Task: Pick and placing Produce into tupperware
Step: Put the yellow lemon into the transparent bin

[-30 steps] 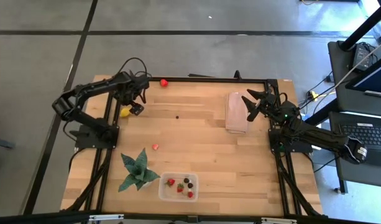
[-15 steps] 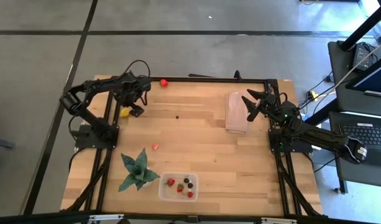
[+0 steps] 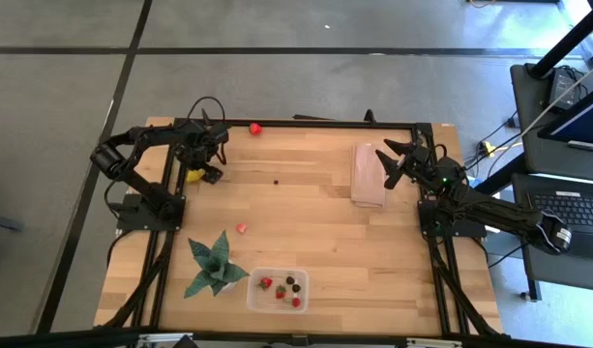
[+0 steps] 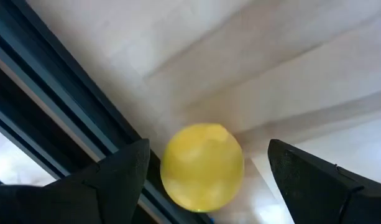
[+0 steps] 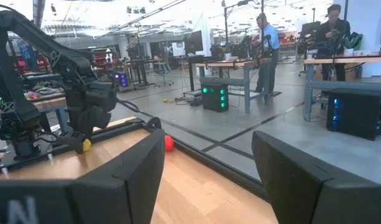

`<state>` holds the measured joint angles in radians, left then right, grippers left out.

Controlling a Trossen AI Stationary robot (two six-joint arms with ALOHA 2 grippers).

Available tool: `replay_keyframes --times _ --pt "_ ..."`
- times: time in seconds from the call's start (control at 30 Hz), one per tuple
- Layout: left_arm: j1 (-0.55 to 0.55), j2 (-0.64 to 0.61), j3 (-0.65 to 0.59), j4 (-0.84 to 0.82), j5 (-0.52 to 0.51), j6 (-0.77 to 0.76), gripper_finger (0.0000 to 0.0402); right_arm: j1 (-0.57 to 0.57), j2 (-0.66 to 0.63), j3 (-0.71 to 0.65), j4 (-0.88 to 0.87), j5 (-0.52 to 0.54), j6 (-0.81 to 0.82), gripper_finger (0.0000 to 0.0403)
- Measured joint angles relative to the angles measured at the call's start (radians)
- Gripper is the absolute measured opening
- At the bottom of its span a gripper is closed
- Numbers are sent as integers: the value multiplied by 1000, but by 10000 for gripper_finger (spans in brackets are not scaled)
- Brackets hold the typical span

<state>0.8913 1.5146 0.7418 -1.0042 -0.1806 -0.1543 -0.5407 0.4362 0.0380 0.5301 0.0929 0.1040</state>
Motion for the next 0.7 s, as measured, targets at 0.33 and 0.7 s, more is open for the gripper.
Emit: replay_keyframes --times 0.33,0.7 --pt "1 4 -10 -17 8 0 321 0 0 0 0 0 23 243" --pt "1 4 -10 -15 10 -1 307 0 0 0 0 0 22 243"
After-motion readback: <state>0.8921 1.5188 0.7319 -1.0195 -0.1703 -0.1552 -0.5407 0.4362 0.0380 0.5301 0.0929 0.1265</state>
